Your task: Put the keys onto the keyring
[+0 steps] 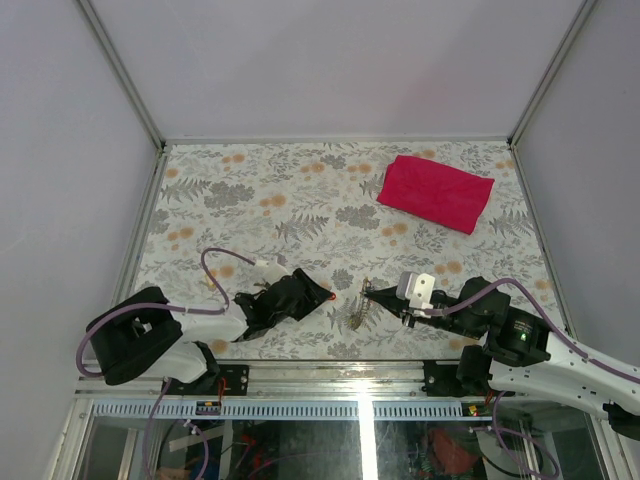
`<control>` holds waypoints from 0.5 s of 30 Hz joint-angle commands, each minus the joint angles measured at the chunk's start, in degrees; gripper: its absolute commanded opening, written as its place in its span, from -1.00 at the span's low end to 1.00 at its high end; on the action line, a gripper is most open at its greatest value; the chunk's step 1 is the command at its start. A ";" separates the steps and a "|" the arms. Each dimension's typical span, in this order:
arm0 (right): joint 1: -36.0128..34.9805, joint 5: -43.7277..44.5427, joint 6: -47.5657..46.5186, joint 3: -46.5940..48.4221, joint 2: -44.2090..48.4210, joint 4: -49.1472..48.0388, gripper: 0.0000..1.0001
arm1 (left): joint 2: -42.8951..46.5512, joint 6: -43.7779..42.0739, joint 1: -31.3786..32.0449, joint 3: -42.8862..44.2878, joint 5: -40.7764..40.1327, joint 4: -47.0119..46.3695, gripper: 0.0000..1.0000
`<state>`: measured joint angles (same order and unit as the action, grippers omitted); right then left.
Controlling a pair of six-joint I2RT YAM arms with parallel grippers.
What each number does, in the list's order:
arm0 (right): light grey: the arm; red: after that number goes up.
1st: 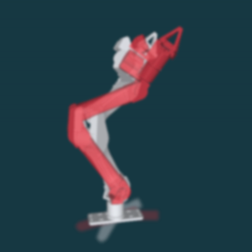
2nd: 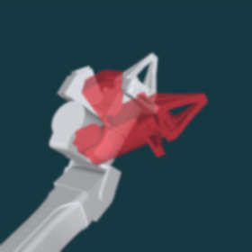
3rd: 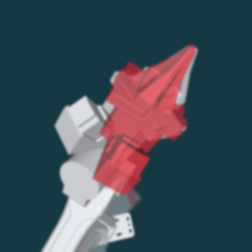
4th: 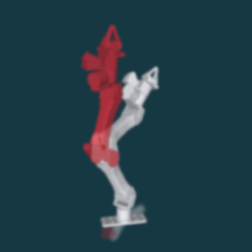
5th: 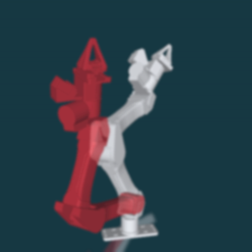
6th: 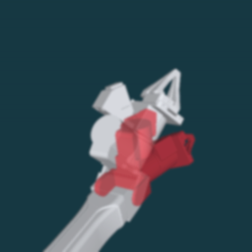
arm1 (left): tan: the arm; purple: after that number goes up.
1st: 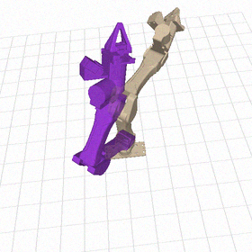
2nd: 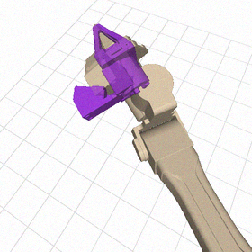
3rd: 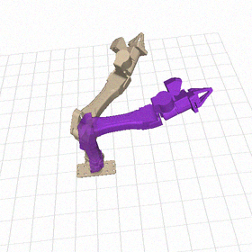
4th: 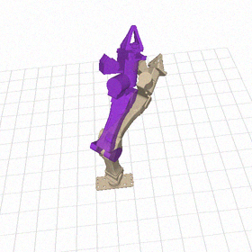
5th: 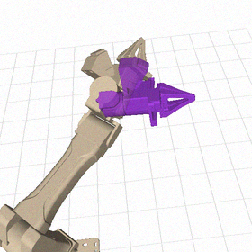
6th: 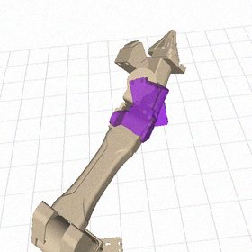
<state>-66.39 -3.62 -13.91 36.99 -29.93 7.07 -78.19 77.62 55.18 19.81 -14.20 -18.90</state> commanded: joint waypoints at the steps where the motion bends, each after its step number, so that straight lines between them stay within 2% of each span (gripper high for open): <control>1: -0.32 0.98 0.52 1.19 0.84 -3.12 -1.00 | -2.65 0.51 0.44 -0.69 -1.26 4.05 0.05; 15: -0.32 0.75 0.10 1.24 0.53 -3.04 -1.00 | -3.35 -3.20 -3.18 1.10 -3.11 7.93 0.02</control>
<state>-66.39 -3.60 -13.93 36.99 -29.82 7.09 -79.42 78.39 53.47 20.69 -14.46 -19.03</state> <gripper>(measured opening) 0.010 0.511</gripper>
